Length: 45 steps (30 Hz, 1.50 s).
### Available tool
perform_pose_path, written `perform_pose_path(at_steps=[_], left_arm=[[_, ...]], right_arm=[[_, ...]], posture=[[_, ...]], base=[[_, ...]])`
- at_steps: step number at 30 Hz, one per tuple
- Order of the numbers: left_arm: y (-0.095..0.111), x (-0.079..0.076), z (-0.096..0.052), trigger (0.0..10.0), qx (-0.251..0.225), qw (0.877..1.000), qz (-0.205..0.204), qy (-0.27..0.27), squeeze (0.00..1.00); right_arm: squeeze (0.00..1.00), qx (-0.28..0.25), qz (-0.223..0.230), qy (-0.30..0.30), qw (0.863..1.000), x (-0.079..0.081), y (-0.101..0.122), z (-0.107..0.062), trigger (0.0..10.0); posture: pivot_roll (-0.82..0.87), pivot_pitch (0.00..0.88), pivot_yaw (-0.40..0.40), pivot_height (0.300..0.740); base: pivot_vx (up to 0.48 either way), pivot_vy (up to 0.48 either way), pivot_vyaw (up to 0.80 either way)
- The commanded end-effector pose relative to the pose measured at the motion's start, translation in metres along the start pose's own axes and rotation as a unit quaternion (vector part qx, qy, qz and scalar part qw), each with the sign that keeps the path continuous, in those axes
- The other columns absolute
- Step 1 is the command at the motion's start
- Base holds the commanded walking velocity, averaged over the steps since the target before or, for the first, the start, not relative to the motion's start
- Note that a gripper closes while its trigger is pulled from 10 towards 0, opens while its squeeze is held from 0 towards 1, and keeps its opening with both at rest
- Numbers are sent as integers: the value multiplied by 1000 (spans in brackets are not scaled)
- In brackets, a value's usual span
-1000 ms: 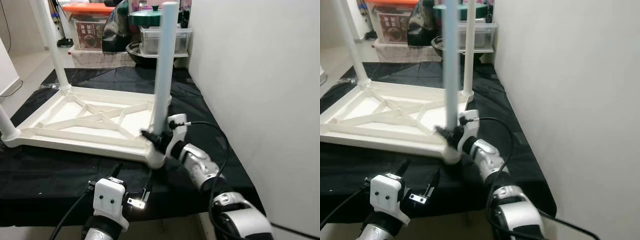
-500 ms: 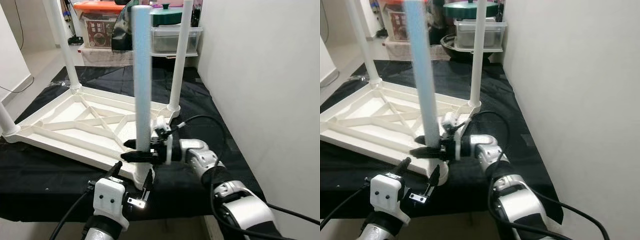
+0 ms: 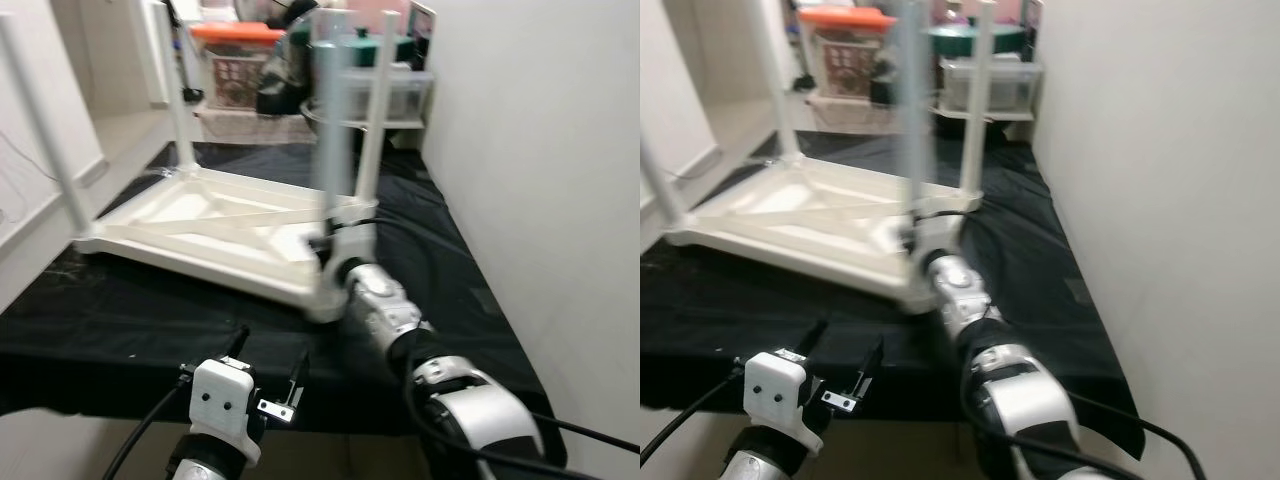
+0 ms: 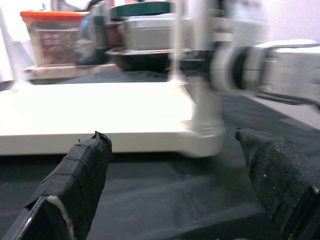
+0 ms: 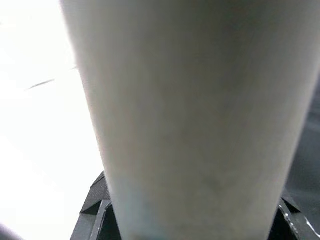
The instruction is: Building children table
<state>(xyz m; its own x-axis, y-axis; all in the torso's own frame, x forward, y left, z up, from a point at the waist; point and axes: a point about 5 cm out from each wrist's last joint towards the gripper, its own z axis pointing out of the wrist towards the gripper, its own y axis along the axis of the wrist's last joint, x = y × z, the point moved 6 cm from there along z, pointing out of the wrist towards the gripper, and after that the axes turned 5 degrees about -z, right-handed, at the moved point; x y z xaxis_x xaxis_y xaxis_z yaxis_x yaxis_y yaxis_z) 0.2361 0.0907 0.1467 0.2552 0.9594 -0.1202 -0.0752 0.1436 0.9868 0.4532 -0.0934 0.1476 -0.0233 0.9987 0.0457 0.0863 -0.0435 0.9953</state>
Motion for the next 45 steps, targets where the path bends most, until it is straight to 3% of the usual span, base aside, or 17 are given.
perform_pose_path(at_steps=[1, 7, 8, 10, 11, 14, 15, 21, 25, 32, 33, 34, 37, 38, 39, 44, 45], left_arm=[[-5, 0, 1, 10000, 7, 1000, 0, 0, 0], [-6, 0, 1, 10000, 8, 1000, 1, -1, 0], [-6, -1, 1, 10000, 9, 1000, 1, -1, 0], [-6, -1, 1, 10000, 9, 1000, 1, -2, 0], [-6, -1, 1, 10000, 9, 1000, 1, -2, 0], [-6, 0, 1, 10000, 8, 1000, 2, -1, 0], [-6, 0, 0, 10000, 8, 1000, 2, 0, 0], [-7, 0, 1, 10000, 9, 1000, 1, -1, 0], [-8, -1, 1, 10000, 10, 1000, -1, -3, 0], [-7, -2, 1, 10000, 10, 1000, -1, -5, 0], [-7, -2, 1, 10000, 10, 1000, -1, -5, 0], [-7, -2, 1, 10000, 9, 1000, -1, -4, 0], [-7, -1, 1, 10000, 8, 1000, 0, -3, 0], [-7, -1, 1, 10000, 8, 1000, 0, -3, 0], [-6, -2, 1, 10000, 8, 1000, 0, -3, 0], [-6, -2, 1, 10000, 7, 1000, 0, -2, 0], [-5, -2, 1, 10000, 7, 1000, 0, -1, 0]], right_arm=[[0, 51, 75, -90, 992, -20, -31, -9, 0], [0, 65, 113, -75, 989, 8, -42, -16, 0], [0, 57, 115, -32, 991, 28, -38, -16, 10000], [0, 50, 114, -4, 992, 38, -35, -17, 10000], [1000, 36, 105, 17, 994, 47, -30, -17, 10000], [1000, 5, 105, 74, 992, 65, -17, -18, 10000], [0, -7, 113, 114, 987, 75, -11, -20, 10000], [0, -69, 96, 294, 948, 100, 10, -35, 10000], [0, -17, 76, 530, 844, 114, 3, -72, 10000], [0, 9, 21, 659, 752, 122, 1, -102, 10000], [0, 9, 21, 659, 752, 122, 1, -102, 10000], [0, 14, 9, 696, 717, 126, -1, -112, 10000], [0, 22, 8, 725, 688, 130, -3, -122, 10000], [0, 22, 8, 725, 688, 130, -3, -122, 10000], [0, 22, 2, 722, 691, 135, -5, -122, 0], [0, 6, -6, 667, 745, 147, -5, -106, 0], [0, -5, -15, 586, 810, 145, -3, -83, 0]], posture=[[60, 0, -53, 740], [54, 0, -51, 740], [54, 0, -51, 740], [55, 0, -50, 740], [55, 0, -50, 740], [55, 0, -50, 740], [56, 0, -52, 740], [54, 0, -45, 740], [50, 0, -45, 740], [48, 0, -44, 740], [48, 0, -44, 740], [60, 0, -52, 740], [60, 0, -52, 740], [60, 0, -52, 740], [66, 0, -55, 740], [66, 0, -55, 740], [66, 0, -56, 740]], base=[[0, 0, 0], [0, 0, 0], [0, 0, 0], [0, 0, 0], [0, 0, 0], [0, 0, 0], [0, 0, 0], [0, 0, 0], [0, 0, 0], [0, 0, 0], [0, 0, 0], [0, 0, 0], [0, 0, 0], [0, 0, 0], [0, 0, 0], [0, 0, 0], [0, 0, 0]])
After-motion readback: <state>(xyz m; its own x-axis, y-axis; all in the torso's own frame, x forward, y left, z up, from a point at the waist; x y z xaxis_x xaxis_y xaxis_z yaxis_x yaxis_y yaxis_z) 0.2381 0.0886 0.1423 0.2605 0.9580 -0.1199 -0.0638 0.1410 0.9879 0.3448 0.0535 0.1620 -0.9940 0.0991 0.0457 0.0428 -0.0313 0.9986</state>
